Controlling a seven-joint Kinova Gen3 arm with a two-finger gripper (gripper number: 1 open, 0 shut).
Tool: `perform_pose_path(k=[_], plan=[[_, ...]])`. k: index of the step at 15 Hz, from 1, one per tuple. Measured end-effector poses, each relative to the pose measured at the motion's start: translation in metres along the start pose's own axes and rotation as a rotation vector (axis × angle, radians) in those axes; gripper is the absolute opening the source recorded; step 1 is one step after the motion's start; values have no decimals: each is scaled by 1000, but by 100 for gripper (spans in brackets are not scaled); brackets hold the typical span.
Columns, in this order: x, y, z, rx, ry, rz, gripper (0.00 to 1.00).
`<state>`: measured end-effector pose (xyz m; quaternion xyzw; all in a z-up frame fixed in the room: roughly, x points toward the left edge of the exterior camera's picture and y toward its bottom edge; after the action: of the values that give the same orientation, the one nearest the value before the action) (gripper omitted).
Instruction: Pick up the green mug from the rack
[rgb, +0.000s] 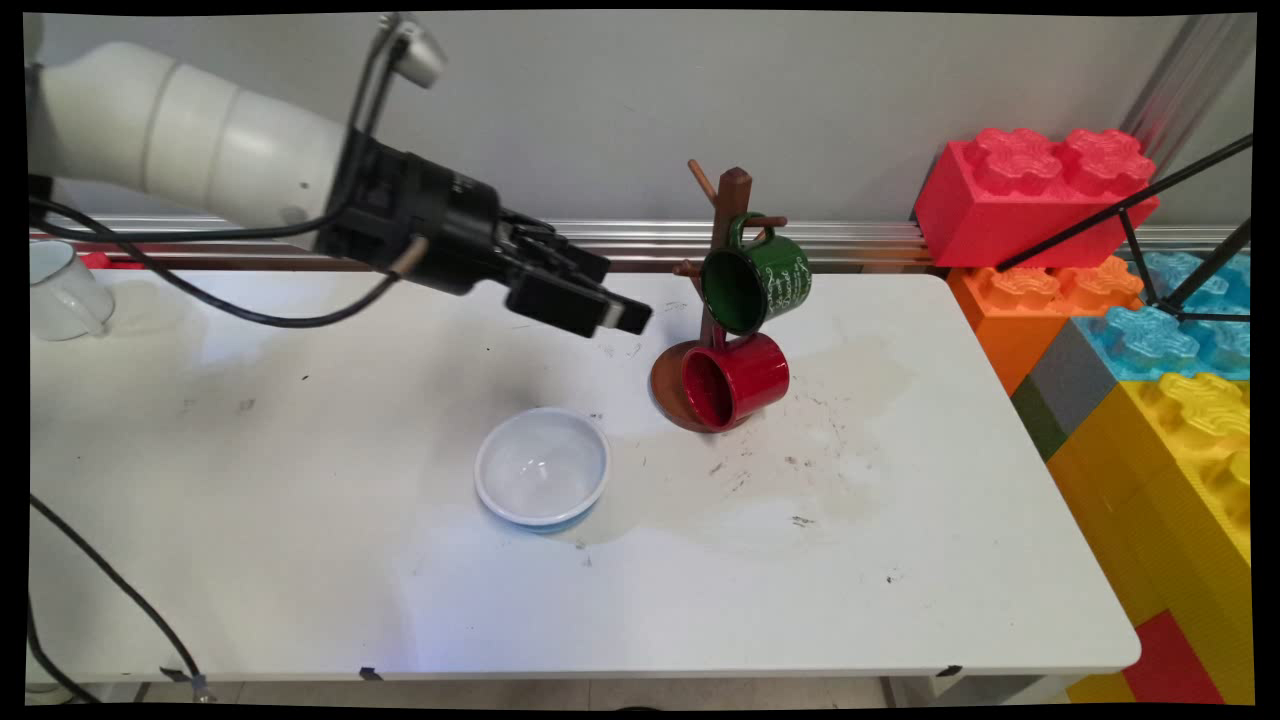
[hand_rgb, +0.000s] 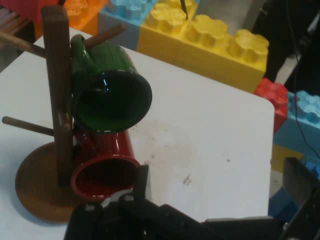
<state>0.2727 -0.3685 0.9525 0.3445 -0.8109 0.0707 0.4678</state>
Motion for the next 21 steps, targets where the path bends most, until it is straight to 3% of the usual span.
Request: perform_pose_path(k=[8,21], plan=[[10,15,46,46,-13,-71,100],[19,-16,131,24,-24,-137,100]])
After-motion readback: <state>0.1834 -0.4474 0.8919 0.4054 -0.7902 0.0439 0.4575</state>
